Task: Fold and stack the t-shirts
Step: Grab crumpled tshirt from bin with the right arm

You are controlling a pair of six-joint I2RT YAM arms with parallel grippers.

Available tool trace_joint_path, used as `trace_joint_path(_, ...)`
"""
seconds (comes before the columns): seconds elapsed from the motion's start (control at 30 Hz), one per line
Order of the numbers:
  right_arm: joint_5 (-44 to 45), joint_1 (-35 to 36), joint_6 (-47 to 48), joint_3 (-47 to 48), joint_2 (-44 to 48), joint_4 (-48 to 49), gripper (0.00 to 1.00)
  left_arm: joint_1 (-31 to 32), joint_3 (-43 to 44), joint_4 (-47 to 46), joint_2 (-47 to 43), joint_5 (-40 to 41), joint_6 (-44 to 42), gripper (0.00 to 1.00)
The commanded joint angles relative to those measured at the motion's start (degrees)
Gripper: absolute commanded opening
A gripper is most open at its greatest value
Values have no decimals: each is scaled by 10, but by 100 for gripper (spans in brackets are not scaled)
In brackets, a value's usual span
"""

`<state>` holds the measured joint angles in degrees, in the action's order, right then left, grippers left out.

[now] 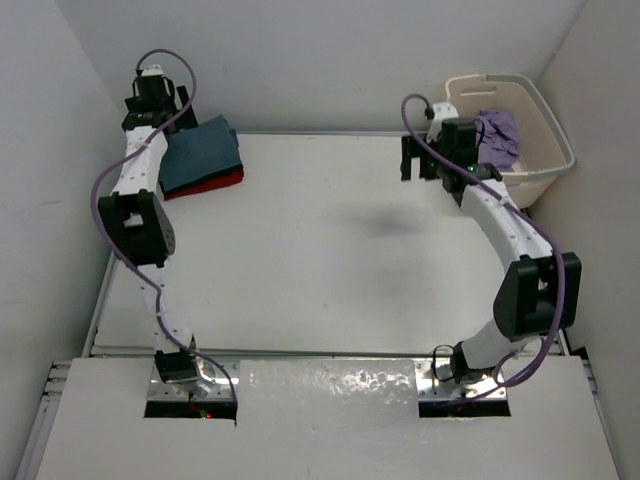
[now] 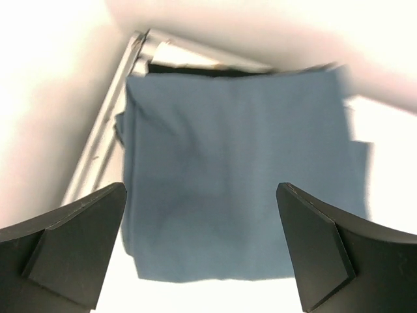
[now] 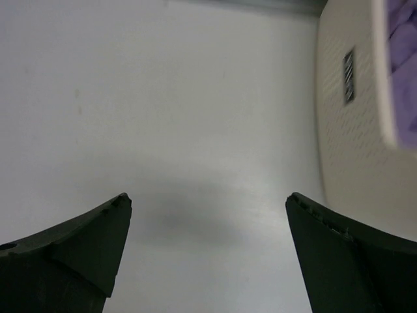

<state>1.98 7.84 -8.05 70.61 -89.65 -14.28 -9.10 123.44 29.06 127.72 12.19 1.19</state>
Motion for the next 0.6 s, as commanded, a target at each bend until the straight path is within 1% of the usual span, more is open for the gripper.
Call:
trace_joint_path(0.0, 3, -24, 31, 137, -38, -18, 99, 11, -34, -66, -133, -52, 91, 100)
trace_joint_path(0.03, -6, -33, 23, 166, -54, -25, 99, 19, -84, -85, -151, -53, 97, 100)
trace_joint_path(0.07, -7, -51, 7, 229, -94, -35, 99, 40, -112, -120, -186, -38, 109, 100)
trace_joint_path(0.1, 2, -57, 1, 265, -117, -50, 99, 50, -164, -137, -202, -31, 111, 100)
trace_joint_path(0.13, 11, -66, 2, 303, -140, -79, 99, 63, -186, -152, -218, -23, 113, 100)
trace_joint_path(0.17, 31, -70, 6, 376, -163, -92, 99, 86, -207, -171, -242, 1, 116, 100)
trace_joint_path(0.2, 48, -71, 4, 411, -188, -101, 99, 96, -223, -177, -250, 6, 112, 100)
trace_joint_path(0.23, 66, -77, 1, 446, -238, -115, 99, 109, -247, -182, -257, 9, 109, 100)
trace_joint_path(0.27, 83, -77, -8, 479, -263, -121, 99, 115, -254, -182, -260, 13, 110, 100)
trace_joint_path(0.3, 116, -94, -18, 546, -291, -127, 99, 119, -257, -171, -265, -2, 110, 100)
trace_joint_path(0.33, 130, -108, -30, 575, -341, -131, 99, 120, -258, -166, -266, -8, 111, 100)
trace_joint_path(0.4, 132, -124, -55, 605, -377, -105, 99, 120, -260, -152, -269, -2, 122, 100)
trace_joint_path(0.43, 125, -141, -70, 602, -403, -60, 99, 120, -261, -152, -270, -8, 121, 100)
trace_joint_path(0.5, 100, -158, -83, 596, -430, -16, 99, 121, -262, -154, -269, -25, 118, 100)
trace_joint_path(0.57, 102, -180, -97, 603, -480, 28, 99, 121, -262, -157, -266, -33, 116, 100)
